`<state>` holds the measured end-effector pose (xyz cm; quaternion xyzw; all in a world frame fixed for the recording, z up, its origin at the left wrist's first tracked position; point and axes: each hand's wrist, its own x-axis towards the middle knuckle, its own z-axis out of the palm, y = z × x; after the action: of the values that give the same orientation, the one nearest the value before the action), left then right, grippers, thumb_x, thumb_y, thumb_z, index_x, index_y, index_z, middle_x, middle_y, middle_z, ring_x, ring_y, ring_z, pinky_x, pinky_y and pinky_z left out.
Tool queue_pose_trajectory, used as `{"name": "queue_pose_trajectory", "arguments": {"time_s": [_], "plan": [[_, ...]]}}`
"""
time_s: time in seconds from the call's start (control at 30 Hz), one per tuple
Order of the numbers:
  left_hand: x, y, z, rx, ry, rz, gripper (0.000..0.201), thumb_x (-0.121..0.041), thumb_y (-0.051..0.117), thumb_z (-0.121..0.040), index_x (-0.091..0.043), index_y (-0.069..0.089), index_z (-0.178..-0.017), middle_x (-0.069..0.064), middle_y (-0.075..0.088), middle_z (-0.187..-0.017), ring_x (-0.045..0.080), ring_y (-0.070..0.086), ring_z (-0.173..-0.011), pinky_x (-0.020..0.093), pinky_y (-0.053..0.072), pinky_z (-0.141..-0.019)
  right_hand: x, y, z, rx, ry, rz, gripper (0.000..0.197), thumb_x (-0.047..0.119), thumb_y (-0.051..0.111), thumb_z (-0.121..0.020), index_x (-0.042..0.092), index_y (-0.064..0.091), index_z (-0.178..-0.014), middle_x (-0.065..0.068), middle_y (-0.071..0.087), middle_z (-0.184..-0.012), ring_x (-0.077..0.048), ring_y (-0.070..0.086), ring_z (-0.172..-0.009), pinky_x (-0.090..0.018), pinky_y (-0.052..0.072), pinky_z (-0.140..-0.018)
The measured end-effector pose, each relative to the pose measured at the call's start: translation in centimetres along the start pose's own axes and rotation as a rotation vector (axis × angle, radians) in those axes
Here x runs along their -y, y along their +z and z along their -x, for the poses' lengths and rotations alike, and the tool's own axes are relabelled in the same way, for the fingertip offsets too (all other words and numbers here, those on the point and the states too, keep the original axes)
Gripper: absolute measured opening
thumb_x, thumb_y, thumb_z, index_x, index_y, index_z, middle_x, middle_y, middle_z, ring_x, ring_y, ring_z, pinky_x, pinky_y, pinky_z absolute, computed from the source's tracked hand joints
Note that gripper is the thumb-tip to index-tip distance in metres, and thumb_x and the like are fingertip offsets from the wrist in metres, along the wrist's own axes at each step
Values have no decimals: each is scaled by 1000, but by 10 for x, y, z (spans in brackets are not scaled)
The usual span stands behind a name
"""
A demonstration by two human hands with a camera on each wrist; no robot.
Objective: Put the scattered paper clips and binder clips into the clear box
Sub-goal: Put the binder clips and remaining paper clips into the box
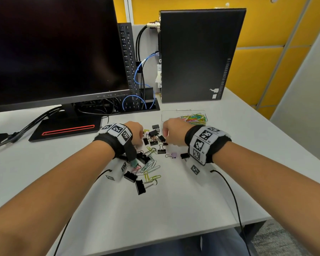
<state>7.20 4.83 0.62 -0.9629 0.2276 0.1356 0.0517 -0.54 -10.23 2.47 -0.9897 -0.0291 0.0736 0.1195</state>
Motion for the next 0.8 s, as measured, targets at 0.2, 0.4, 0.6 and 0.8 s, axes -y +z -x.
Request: {"name": "queue_pose_trajectory", "arguments": {"time_s": [0.2,0.4,0.6,0.8], "plan": [[6,-5,5,6,4,-13,29,-10,51,-91,-13,62,-118,8,58,-127,26,53,-118,29,43,-94,-10,-35,-2,-303,17,-94,32,-2,41,-89,8,66,-106,-8,62,-116,-27,57,-110,-33,48,-96],[5,-1,8,-42,92,53,17,-10,56,-86,-16,66,-98,3,66,-111,23,59,-104,29,46,-85,-33,-43,-11,-329,132,89,32,-6,46,-85,6,67,-107,-13,65,-112,-33,58,-109,-39,51,-93],[1,-5,10,25,19,-60,27,-5,54,-89,-11,64,-113,7,61,-122,25,56,-113,27,45,-88,-40,-30,-13,-312,214,70,31,1,45,-87,11,69,-104,-11,68,-107,-32,63,-99,-41,54,-87],[15,-3,14,76,-83,-147,31,-26,72,-73,-11,69,-100,7,70,-104,25,66,-95,32,55,-84,-26,-28,-8,-314,87,33,28,5,50,-89,15,72,-102,-7,68,-110,-29,60,-106,-39,51,-93]]}}
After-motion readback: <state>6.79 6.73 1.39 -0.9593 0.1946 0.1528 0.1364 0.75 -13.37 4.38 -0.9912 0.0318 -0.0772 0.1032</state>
